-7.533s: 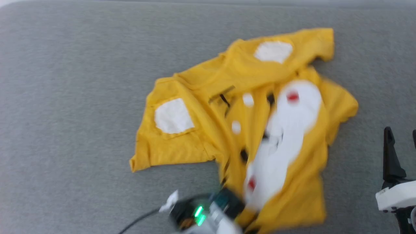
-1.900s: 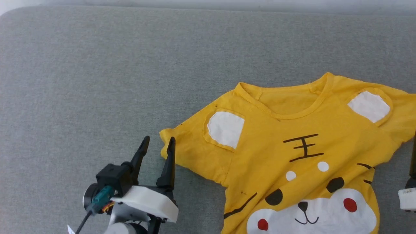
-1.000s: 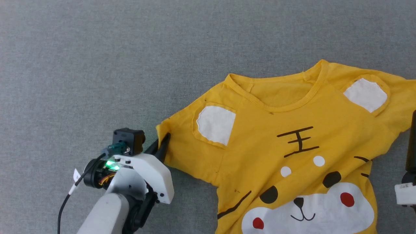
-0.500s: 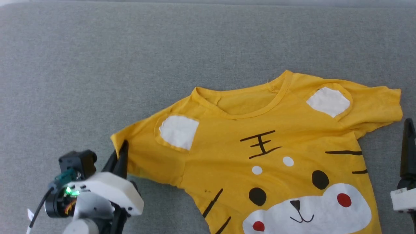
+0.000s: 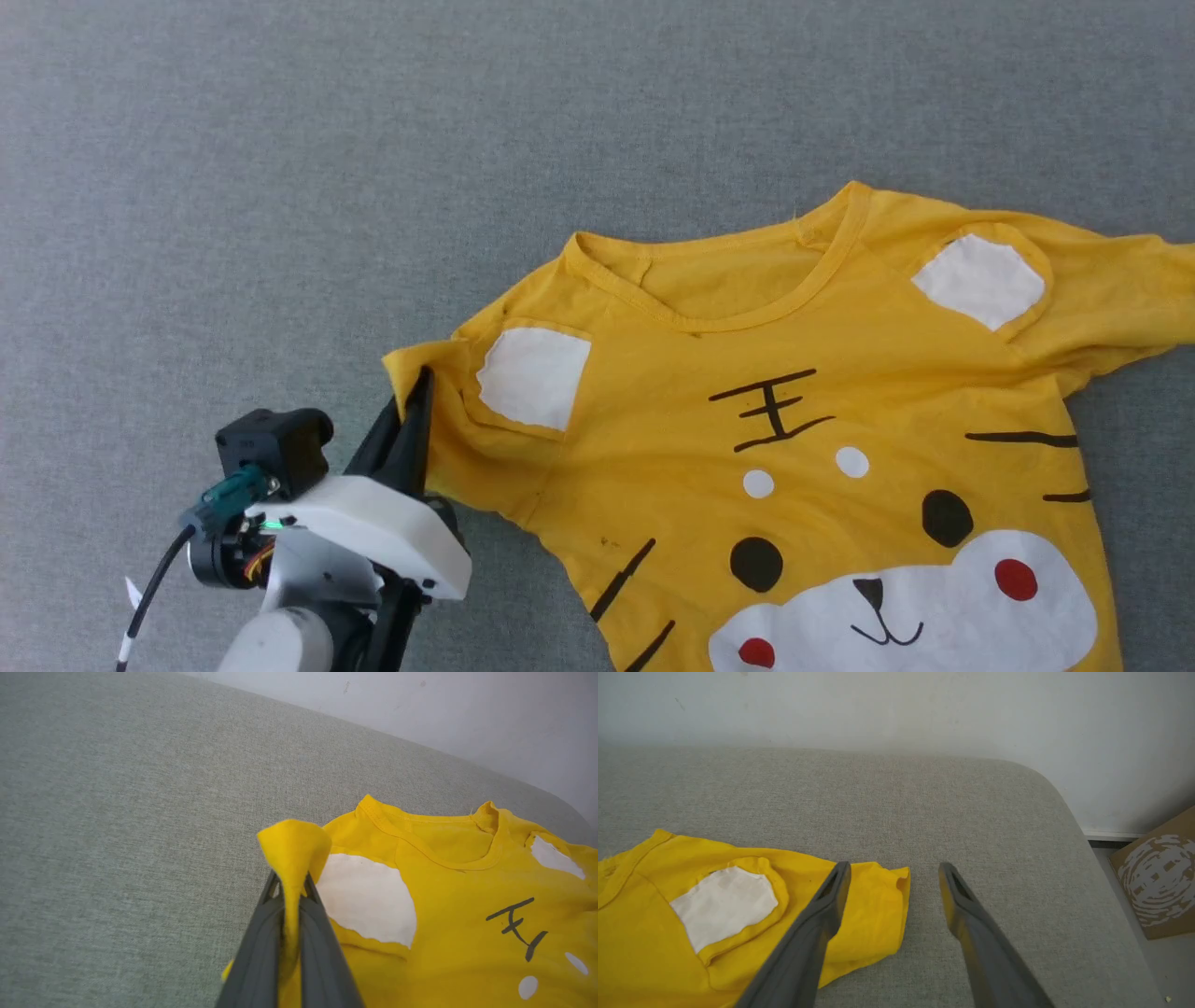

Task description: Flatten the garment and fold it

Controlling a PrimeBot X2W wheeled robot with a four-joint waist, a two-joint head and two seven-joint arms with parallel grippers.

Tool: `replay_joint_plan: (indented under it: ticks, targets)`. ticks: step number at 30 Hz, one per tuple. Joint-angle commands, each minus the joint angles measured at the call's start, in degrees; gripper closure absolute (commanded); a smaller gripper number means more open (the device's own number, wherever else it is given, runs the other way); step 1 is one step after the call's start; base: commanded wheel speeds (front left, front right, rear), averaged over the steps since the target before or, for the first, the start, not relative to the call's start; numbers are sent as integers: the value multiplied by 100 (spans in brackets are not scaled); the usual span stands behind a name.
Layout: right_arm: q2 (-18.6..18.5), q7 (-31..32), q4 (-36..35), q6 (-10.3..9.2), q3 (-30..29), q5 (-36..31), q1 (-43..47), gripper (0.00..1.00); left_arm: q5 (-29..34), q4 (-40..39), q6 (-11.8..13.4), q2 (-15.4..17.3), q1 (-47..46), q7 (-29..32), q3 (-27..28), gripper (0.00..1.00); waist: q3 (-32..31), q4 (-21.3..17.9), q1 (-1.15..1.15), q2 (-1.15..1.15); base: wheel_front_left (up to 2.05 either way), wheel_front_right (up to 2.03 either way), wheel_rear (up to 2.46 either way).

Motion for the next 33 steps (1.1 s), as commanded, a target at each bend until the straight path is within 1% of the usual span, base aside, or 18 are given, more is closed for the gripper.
replay_joint_plan:
  ticks: [1, 5, 8, 11, 14, 15, 16, 17, 21, 26, 28, 30, 33]
  targets:
    - [-75, 77, 68, -11, -28, 38, -137, 0, 61, -27, -41, -32, -89, -38, -17, 100, 163, 52, 0, 0, 0, 0, 0]
    - [-417, 429, 473, -11, -73, 49, -431, 0, 66, -49, -69, -97, -209, -85, -92, 100, 384, 123, 0, 0, 0, 0, 0]
    - [-510, 609, 803, -11, -74, 117, -567, 0, 65, -41, -85, -122, -276, -115, -121, 100, 515, 177, 0, 0, 0, 0, 0]
    - [-579, 609, 1096, -11, -23, 170, -690, 0, 64, -35, -101, -140, -340, -145, -143, 100, 620, 229, 0, 0, 0, 0, 0]
    - [-553, 577, 1324, -11, 78, 272, -783, 0, 62, -19, -112, -147, -385, -162, -160, 100, 675, 261, 0, 0, 0, 0, 0]
    - [-547, 560, 1393, -11, 103, 296, -813, 51, 62, -11, -112, -148, -396, -166, -163, 100, 682, 266, 0, 0, 0, 0, 0]
    - [-538, 540, 1460, -11, 110, 313, -844, 89, 64, -2, -112, -149, -408, -171, -168, 100, 683, 269, 0, 0, 0, 0, 0]
    - [-543, 535, 1521, -11, 138, 325, -865, 100, 64, 6, -116, -155, -425, -184, -172, 100, 675, 270, 0, 0, 0, 0, 0]
    - [-568, 266, 1546, -11, 266, 346, -1031, 100, 89, 42, -171, -137, -579, -292, -161, 100, 494, 212, 0, 0, 0, 0, 0]
    - [-467, -17, 1303, -11, 619, 531, -1410, 100, 54, 17, -321, -107, -1094, -360, -97, 100, -50, 45, 0, 0, 0, 0, 0]
    - [-393, -50, 1137, -11, 817, 626, -1635, 100, 46, 26, -394, -52, -1399, -328, -50, 100, -313, -34, 0, 0, 0, 0, 0]
    - [-320, -39, 1002, -11, 995, 725, -1897, 100, 107, 64, -453, 68, -1758, -255, 12, 100, -585, -113, 0, 0, 0, 0, 0]
    - [-248, 73, 930, -11, 1210, 843, -2344, 100, 99, 198, -564, 212, -2364, -66, 99, 100, -959, -218, 0, 0, 0, 0, 0]
